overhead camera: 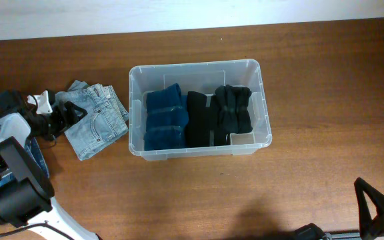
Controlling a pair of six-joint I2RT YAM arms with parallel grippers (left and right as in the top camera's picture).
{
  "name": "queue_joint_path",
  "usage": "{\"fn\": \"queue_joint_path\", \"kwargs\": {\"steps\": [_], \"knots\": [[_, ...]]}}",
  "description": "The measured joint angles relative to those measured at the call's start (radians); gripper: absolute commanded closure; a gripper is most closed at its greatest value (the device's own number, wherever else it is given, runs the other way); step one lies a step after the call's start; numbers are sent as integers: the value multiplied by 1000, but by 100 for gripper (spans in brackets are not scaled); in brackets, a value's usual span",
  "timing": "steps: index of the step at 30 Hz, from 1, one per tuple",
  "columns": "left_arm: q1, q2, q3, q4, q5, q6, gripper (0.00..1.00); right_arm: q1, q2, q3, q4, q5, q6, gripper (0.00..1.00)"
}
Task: Pack container
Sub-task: 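Grasp the light-blue jeans edge with the left gripper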
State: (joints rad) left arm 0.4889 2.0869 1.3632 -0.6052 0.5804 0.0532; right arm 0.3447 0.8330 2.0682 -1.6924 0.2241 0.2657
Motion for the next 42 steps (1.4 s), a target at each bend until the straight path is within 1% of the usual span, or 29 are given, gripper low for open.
{"fn": "queue_joint_path", "kwargs": {"steps": [7, 14, 16, 17, 18, 19, 21, 22, 23, 25, 28, 29, 30, 31, 32, 33, 34, 37, 38, 39, 42], "knots": [[-23, -6, 0, -2, -51, 0, 6, 0, 0, 0, 0, 0, 0, 1], [-105, -19, 3, 1, -240, -47, 4, 0, 0, 0, 0, 0, 0, 1], [-117, -19, 3, 3, -270, -62, 5, 0, 0, 0, 0, 0, 0, 1], [-121, -19, 3, 5, -281, -71, 7, 0, 0, 0, 0, 0, 0, 1], [-123, -19, 3, 5, -287, -74, 10, 0, 0, 0, 0, 0, -1, 2], [-124, -19, 3, 6, -295, -79, 16, 0, 0, 0, 0, 0, 0, 1], [-125, -19, 3, 8, -310, -83, 20, 0, 0, 0, 0, 0, 0, 1], [-124, -19, 3, 9, -313, -87, 25, 0, 0, 0, 0, 0, -1, 1], [-123, -19, 3, 9, -319, -90, 34, 0, 0, 0, 0, 0, 0, 1], [-122, -19, 3, 12, -327, -97, 40, 0, 0, 0, 0, 0, 0, 1], [-122, -15, 3, 17, -323, -99, 45, 0, 0, 0, 0, 0, 0, 1], [-122, -15, 3, 16, -323, -99, 50, 0, 0, 0, 0, 0, 0, 2], [-122, -14, 3, 16, -322, -99, 61, 0, 0, 0, 0, 0, 0, 1], [-122, -14, 3, 18, -318, -100, 69, 0, 0, 0, 0, 0, 0, 1], [-121, -13, 3, 18, -315, -103, 79, 0, 0, 0, 0, 0, 0, 1], [-119, -12, 3, 19, -312, -106, 86, 0, 0, 0, 0, 0, 0, 1], [-116, -11, 3, 19, -306, -101, 90, 0, 0, 0, 0, 0, -1, 1], [-115, -11, 3, 20, -296, -101, 93, 0, 0, 0, 0, 0, 0, 1], [-115, -11, 3, 20, -296, -103, 95, 0, 0, 0, 0, 0, 0, 1], [-115, -11, 3, 22, -296, -103, 100, 0, 0, 0, 0, 0, 0, 2], [-114, -11, 5, 20, -293, -103, 99, 0, 0, 0, 0, 0, 0, 1]]}}
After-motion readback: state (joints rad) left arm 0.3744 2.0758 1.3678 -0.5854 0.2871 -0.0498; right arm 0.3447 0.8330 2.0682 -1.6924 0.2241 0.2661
